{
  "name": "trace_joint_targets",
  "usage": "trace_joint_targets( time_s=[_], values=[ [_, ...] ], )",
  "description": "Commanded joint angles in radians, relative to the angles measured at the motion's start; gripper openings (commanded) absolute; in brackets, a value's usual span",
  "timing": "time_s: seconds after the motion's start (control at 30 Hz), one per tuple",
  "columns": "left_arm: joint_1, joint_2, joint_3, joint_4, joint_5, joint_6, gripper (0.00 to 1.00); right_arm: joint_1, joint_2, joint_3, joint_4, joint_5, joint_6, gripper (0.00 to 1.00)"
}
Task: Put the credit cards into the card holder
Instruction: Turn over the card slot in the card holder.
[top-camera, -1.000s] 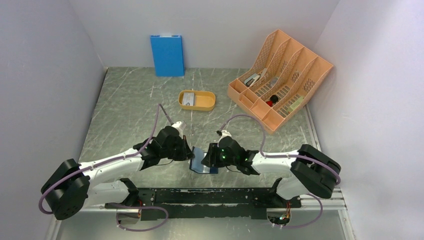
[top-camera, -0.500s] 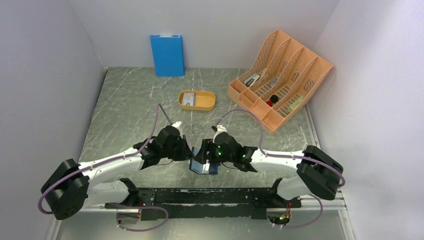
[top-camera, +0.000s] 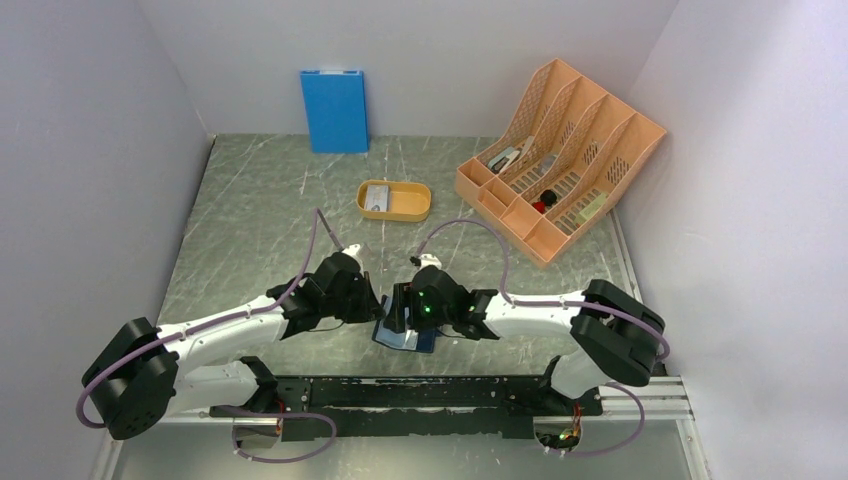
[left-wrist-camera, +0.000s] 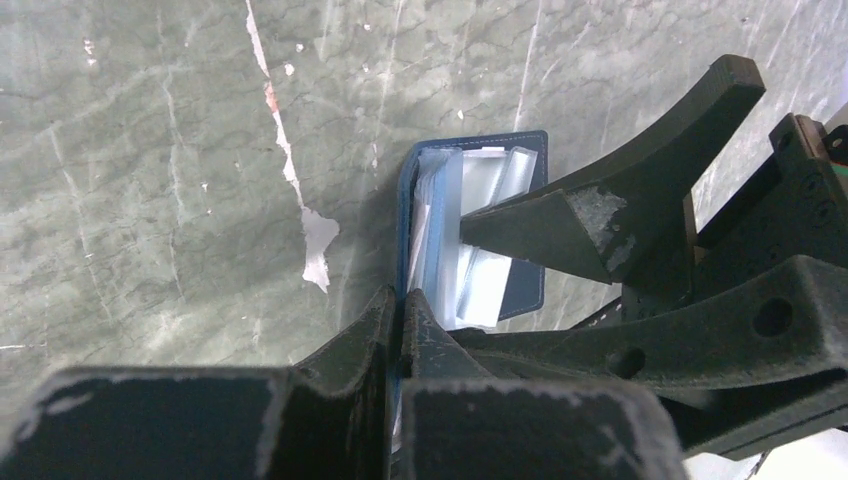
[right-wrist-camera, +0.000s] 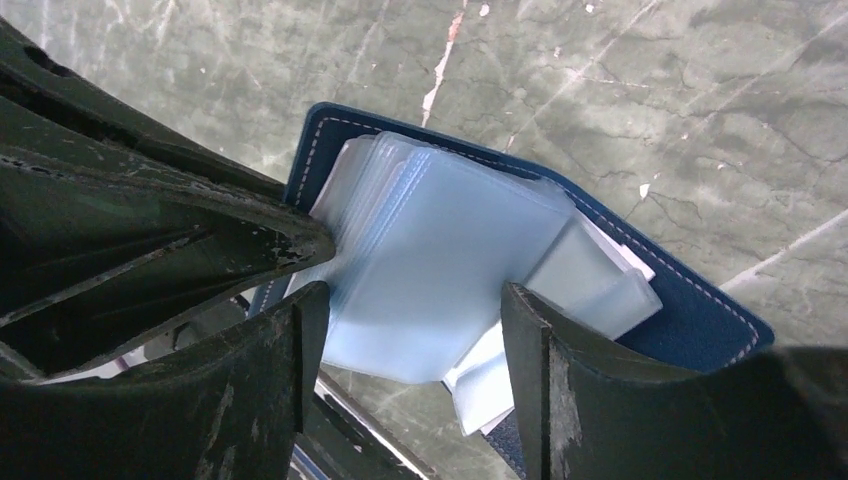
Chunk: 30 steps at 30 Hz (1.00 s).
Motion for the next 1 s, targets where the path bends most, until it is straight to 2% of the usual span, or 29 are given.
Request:
trace_joint_targets(
  time_s=[0.0,0.37,0.53,0.8,0.97],
  values=[
    [-0.01,-0.026,0.011,0.014,0.004,-0.009,0.05,0.008,0.032,0.018,-0.106,0.092,0.001,0.65],
    [-0.01,-0.065,-0.022,-0.016,-0.044,-0.025,0.05,-0.004,-0.02,-0.054,-0.189,0.164,0.033,0.46],
    [-0.009,-0.072,-0.028,-0.026,-0.057,-0.026,0.05,-0.018,-0.063,-0.08,-0.193,0.168,0.044,0.41],
    [-0.01,-0.089,-0.071,-0.026,-0.066,-0.044,0.05,-0.042,-0.14,-0.148,-0.124,0.108,0.076,0.27],
    [-0.01,-0.099,-0.092,-0.028,-0.072,-0.042,0.05,-0.056,-0.167,-0.18,-0.043,0.063,0.082,0.13]
  ],
)
